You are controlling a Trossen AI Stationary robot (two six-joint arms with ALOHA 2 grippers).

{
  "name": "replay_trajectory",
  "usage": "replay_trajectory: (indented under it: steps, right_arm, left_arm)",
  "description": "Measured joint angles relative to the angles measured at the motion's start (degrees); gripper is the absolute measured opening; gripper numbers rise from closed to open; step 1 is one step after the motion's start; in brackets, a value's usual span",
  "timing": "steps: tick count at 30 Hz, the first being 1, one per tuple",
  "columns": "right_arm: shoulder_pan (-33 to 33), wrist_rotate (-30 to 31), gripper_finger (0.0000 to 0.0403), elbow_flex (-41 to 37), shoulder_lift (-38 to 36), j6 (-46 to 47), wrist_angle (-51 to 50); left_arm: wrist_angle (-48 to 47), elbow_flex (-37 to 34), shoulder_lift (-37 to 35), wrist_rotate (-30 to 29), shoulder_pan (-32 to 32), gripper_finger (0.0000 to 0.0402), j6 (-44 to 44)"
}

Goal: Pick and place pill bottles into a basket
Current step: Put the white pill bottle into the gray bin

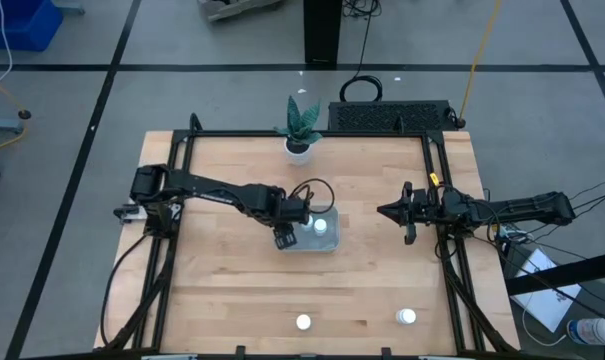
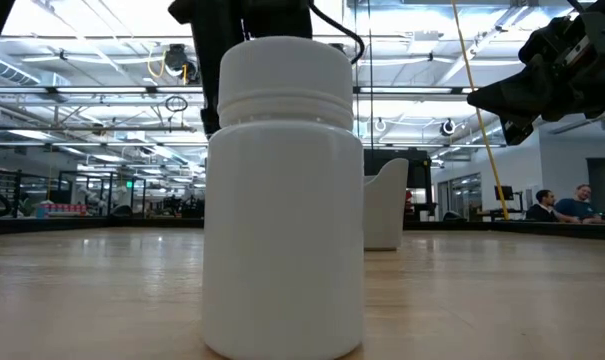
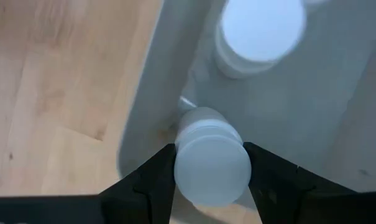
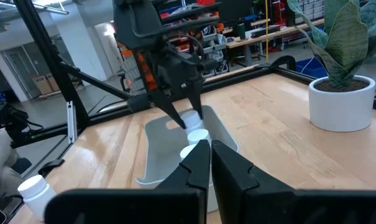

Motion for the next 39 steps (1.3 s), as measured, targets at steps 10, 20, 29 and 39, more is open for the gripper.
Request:
replay_trajectory:
  steps: [10,20,29,39]
  right_arm:
    - [0.0,0.0,0.0008,0.0,0.0,0.0,-0.1]
    - [0.0,0.0,0.0009,0.0,0.0,0.0,-0.1]
    - [0.0,0.0,0.0008,0.0,0.0,0.0,-0.1]
    - [0.0,0.0,0.0009,0.0,0.8,0.0,0.2]
  left_arm:
    - [2.9,0.0,0.1,0.7,0.0,0.0211,-0.9]
    - [1.8,0.2,-0.4,3.6,1.4,0.0289,-4.7]
    - [-4.4,8.7,-4.1,3.3,1.9,0.0209,-5.0]
    - [-1.0,9.3,-13.0,3.2,-1.1,0.0017,-15.9]
